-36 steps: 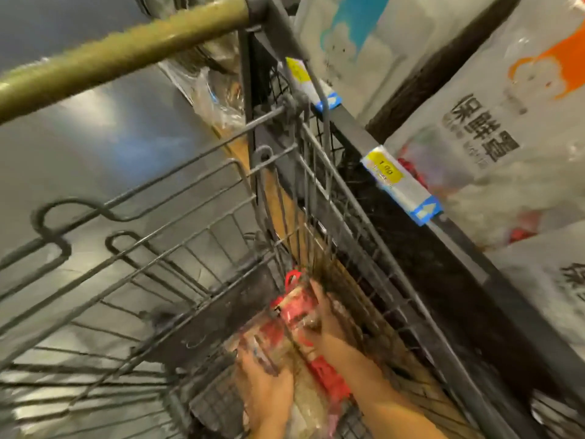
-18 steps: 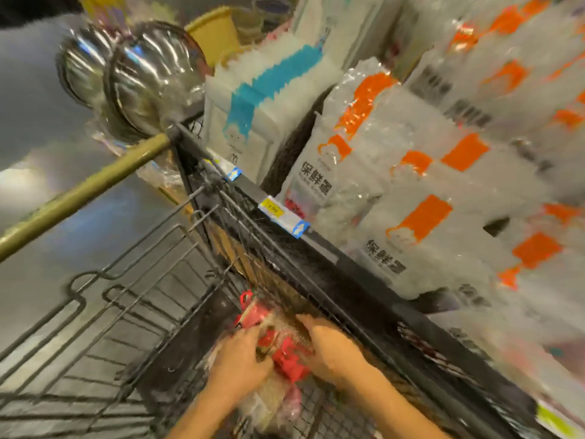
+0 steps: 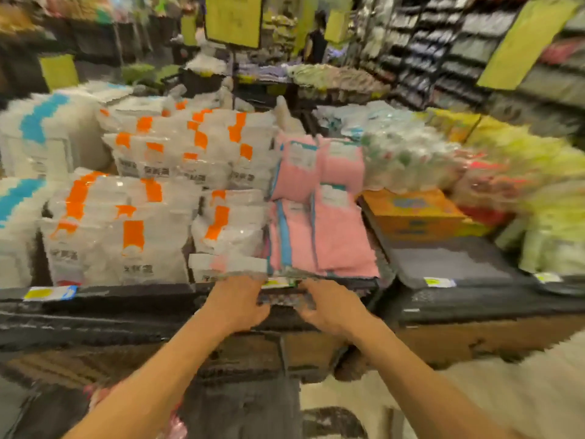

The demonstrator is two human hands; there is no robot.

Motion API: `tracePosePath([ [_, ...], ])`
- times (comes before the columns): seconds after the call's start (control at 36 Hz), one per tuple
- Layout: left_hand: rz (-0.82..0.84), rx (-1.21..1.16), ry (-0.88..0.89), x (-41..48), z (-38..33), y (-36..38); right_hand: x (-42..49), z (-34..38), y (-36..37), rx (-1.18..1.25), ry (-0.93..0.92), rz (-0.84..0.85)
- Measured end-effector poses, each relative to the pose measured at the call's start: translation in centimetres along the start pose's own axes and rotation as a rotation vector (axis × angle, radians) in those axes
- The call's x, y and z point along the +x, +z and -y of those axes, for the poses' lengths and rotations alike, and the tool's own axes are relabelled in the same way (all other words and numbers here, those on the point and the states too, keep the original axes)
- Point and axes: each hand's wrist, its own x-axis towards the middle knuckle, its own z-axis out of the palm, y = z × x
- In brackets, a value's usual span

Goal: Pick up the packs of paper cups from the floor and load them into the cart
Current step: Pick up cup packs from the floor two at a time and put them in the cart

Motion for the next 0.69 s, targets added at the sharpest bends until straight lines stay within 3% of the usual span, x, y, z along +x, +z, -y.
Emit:
tracePosePath([
  [0.14, -0.005, 0.052, 0.249, -1.3, -17.1, 1.3, -14.4, -13.4, -1.2, 0.059, 0.218, -0.119],
  [0.39, 0.225, 0.211, 0.729, -6.9, -44.3, 9.7, -42.7, -29.2, 2.0, 0.255, 0.734, -0.238],
  [0.53, 0.300, 0.244, 0.875, -9.7, -53.3, 13.8, -53.0, -32.6, 4.3, 0.312, 0.961, -0.289],
  [0.69, 0.413, 0.242, 0.919, -9.1, -59.0, 18.4, -57.5, -35.4, 7.5, 0.337, 1.091, -0.267],
])
